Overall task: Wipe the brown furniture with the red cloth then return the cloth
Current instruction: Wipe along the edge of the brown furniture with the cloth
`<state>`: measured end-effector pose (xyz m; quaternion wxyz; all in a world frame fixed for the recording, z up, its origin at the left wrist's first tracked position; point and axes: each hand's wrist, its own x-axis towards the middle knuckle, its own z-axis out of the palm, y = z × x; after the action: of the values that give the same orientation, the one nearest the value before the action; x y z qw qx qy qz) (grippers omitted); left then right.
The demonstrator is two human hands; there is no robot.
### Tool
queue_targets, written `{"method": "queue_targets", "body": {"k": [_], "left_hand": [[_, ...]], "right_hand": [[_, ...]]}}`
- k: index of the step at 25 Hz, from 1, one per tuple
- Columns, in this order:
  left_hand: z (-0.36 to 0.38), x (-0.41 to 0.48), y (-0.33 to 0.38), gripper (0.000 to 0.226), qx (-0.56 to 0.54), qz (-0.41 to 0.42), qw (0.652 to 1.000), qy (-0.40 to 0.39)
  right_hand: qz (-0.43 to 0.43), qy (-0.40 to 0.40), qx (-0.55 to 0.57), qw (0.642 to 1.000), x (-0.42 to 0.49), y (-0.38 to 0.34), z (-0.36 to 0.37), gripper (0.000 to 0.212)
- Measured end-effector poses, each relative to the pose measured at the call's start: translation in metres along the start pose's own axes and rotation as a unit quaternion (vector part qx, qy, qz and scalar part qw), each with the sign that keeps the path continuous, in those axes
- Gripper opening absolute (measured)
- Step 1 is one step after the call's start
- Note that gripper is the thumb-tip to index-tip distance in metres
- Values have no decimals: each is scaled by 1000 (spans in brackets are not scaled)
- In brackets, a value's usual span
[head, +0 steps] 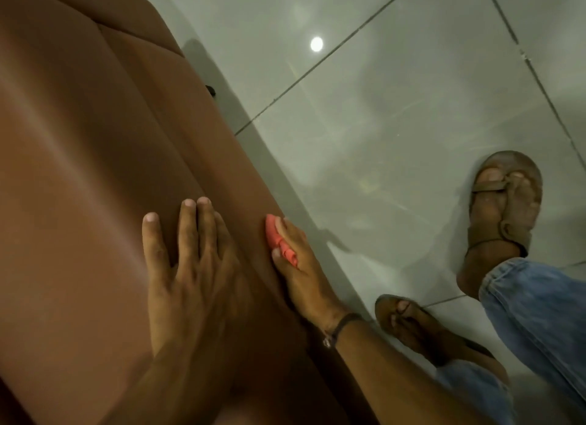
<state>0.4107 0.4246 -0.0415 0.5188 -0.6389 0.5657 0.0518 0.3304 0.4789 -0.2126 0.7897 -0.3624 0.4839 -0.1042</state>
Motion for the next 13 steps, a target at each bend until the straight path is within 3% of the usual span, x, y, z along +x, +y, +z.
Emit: {"method": "queue_targets", "body": {"k": [5,9,11,13], "left_hand": [[10,-26,20,74,27,25,999,1],[14,-46,28,74,6,21,1000,9],[19,-58,33,70,-36,20,999,31],[26,-71,41,69,-60,18,997,46]], "right_hand": [[-102,-46,-62,992,5,-34,19,65],[-28,29,29,999,-22,25,-2,66],[-9,15,29,999,-64,43,-2,66],[-48,-11,-5,999,-66,26,11,67]]}}
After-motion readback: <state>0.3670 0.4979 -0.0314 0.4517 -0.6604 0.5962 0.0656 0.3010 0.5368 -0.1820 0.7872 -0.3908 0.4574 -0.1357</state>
